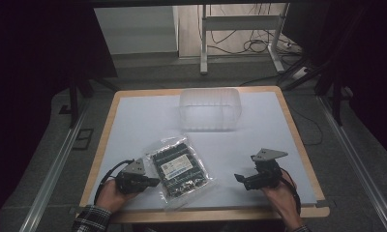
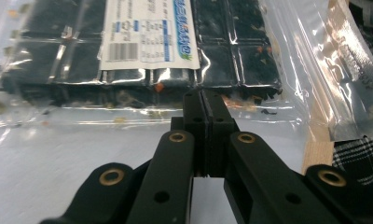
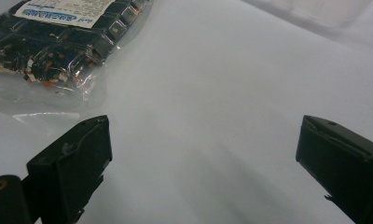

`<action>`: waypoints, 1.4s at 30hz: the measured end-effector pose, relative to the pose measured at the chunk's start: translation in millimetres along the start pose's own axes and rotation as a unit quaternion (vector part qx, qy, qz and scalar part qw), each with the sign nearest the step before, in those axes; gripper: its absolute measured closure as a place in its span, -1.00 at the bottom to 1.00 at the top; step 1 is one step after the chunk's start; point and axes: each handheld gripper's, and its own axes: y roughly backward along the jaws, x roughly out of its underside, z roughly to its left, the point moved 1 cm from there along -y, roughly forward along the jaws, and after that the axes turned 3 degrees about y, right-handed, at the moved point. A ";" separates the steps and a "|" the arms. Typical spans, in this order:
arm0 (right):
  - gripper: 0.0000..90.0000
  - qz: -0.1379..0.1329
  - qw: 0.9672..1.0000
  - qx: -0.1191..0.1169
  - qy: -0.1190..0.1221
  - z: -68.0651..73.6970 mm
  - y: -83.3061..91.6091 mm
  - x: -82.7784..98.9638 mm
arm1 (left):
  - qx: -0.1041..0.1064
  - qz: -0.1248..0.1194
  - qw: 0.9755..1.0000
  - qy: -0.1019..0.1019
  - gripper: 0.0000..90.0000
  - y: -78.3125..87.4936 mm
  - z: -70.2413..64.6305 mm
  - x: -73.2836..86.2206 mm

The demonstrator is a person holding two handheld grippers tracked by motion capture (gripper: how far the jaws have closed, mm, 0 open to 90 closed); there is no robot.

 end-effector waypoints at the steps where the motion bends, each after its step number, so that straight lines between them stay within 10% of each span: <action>1: -0.92 0.000 1.000 0.000 0.000 0.1 0.0 0.0 | 0.005 0.003 1.000 -0.003 1.00 -3.5 -1.3 -0.9; 22: -0.91 0.007 1.000 -0.002 0.003 1.8 -3.4 -0.2 | 0.048 0.017 0.998 -0.045 1.00 -35.5 -25.6 -17.3; 42: -0.91 0.013 1.000 -0.005 0.001 2.0 -6.0 0.4 | -0.003 0.025 0.999 -0.041 1.00 -62.2 -43.4 -51.1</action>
